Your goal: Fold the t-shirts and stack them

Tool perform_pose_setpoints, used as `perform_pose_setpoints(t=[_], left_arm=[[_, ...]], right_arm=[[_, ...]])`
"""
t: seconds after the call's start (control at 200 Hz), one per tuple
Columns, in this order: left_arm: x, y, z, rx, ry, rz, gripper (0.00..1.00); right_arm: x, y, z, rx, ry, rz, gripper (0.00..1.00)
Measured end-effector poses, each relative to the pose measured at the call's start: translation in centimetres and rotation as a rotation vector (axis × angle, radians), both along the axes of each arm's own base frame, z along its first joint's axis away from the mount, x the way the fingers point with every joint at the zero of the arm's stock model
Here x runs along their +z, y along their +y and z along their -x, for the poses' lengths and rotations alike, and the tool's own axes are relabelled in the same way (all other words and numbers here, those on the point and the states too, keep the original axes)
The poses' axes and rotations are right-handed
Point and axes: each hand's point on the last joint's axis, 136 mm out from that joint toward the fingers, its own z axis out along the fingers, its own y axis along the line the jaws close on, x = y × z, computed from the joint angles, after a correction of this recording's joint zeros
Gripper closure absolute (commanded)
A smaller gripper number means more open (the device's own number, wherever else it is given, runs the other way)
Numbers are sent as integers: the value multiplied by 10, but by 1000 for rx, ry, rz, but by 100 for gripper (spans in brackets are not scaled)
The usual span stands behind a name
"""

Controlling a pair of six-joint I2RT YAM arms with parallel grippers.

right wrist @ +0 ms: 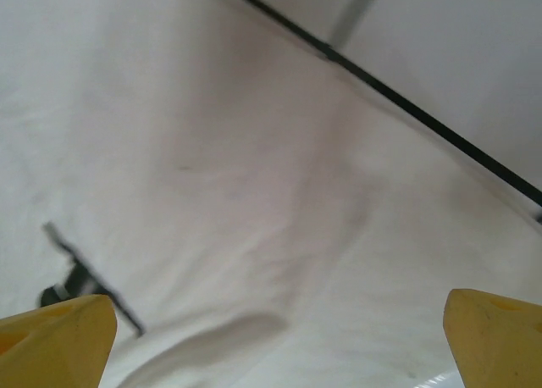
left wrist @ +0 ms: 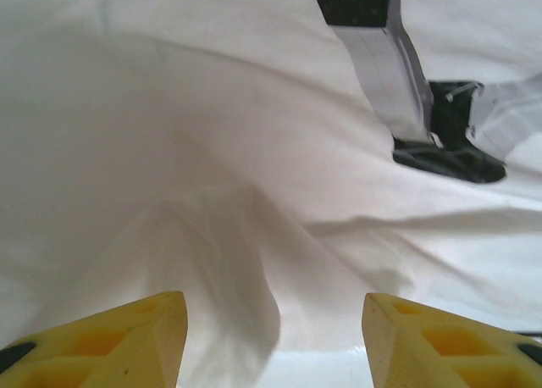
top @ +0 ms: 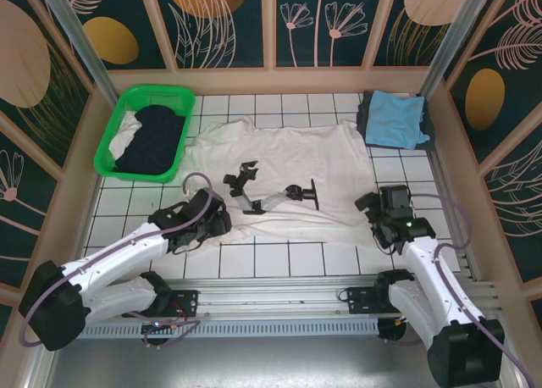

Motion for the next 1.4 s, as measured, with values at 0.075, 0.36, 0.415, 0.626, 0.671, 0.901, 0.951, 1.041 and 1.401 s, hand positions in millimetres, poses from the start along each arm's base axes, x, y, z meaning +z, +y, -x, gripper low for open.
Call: perform_pose_setpoints(t=[0.075,0.36,0.415,0.626,0.671,0.901,0.951,1.041,1.401], left_arm=[[-2,-6,7,-24,5,7,48],[-48,-1,34,-70,113,-58,58],[-50,0,35,-70,116,-61,61],[-50,2,30,-59,92,-73,91],[-49,1,28,-51,84,-69,99],[-28,-4,17,-52,16,-46,100],[-13,-8,11,-50,-32,-10,100],[25,-13,-1,-37,-140,56,100],[122,-6,-31,24,-386,72,100]], right_arm=[[-13,-6,12,-61,74,3,1],[-34,-19,15,-156,127,-9,10],[-41,-21,17,-167,131,-14,13],[-44,-27,5,-200,71,-49,28],[-44,-26,1,-194,59,-56,32],[-45,-24,-4,-187,13,-78,59],[-45,-23,-2,-189,12,-82,60],[-43,-23,0,-177,8,-78,54],[-11,-24,-10,-108,-34,-38,42]])
